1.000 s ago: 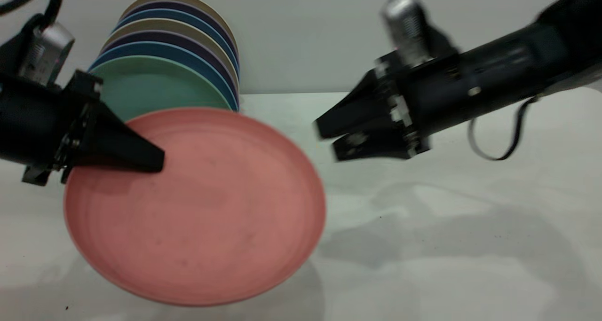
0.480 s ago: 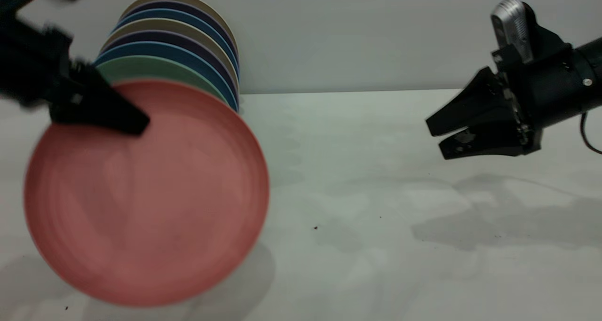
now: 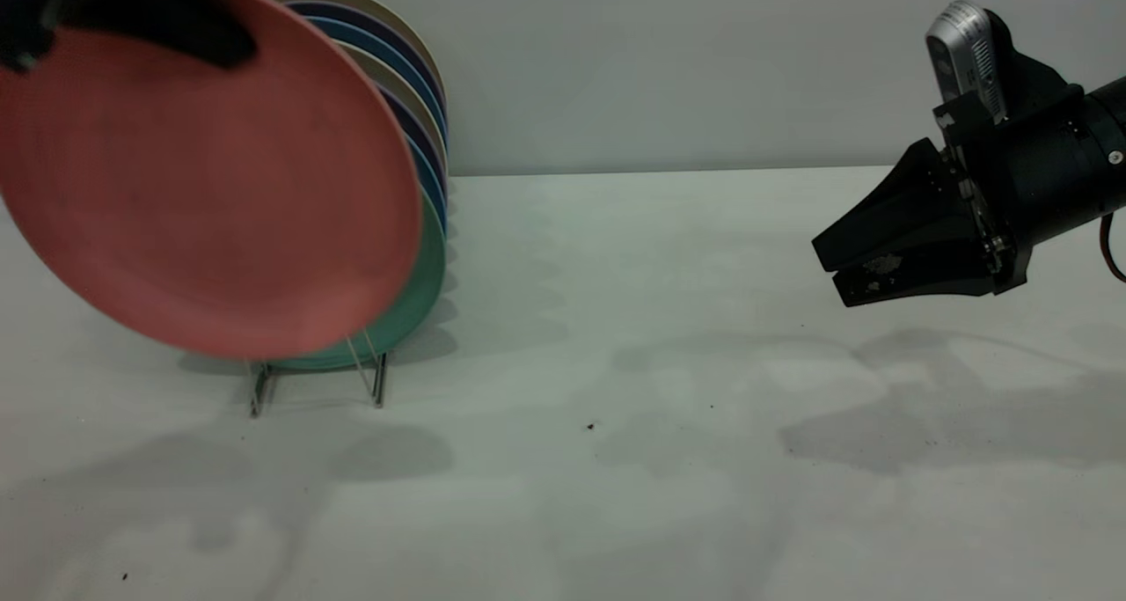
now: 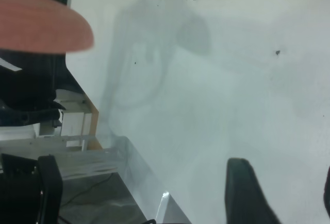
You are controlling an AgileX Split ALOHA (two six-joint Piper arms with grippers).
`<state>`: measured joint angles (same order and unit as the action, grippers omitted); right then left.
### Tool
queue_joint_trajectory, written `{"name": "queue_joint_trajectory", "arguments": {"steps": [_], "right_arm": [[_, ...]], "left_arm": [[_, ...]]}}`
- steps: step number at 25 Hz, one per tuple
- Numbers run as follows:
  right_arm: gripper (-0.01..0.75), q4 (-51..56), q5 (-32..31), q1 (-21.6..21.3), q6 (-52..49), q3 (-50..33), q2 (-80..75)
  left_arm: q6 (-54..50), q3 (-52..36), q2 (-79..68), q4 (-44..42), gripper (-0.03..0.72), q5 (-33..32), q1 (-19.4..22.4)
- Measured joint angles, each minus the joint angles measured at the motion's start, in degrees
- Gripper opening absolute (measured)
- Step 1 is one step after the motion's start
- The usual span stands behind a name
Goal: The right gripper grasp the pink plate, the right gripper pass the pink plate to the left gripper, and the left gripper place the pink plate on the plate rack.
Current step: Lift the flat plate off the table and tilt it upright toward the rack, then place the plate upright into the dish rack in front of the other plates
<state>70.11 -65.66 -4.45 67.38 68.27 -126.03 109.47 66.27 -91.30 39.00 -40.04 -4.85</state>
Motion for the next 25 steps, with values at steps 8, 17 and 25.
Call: {"name": "queue_joint_trajectory", "arguments": {"steps": [8,17,25], "right_arm": [[0.389,-0.18,-0.02,0.00,0.00,0.00,0.00],[0.389,-0.18,-0.07,0.00,0.00,0.00,0.00],[0.389,-0.18,-0.13,0.00,0.00,0.00,0.00]], "left_arm": [[-1.88,1.58,0.68,-4.03,0.099,9.13,0.00],[2.36,1.58,-1.52,0.15,0.099,12.84,0.00],[3.16,1.58,-2.28,0.75,0.099,12.30,0.00]]}}
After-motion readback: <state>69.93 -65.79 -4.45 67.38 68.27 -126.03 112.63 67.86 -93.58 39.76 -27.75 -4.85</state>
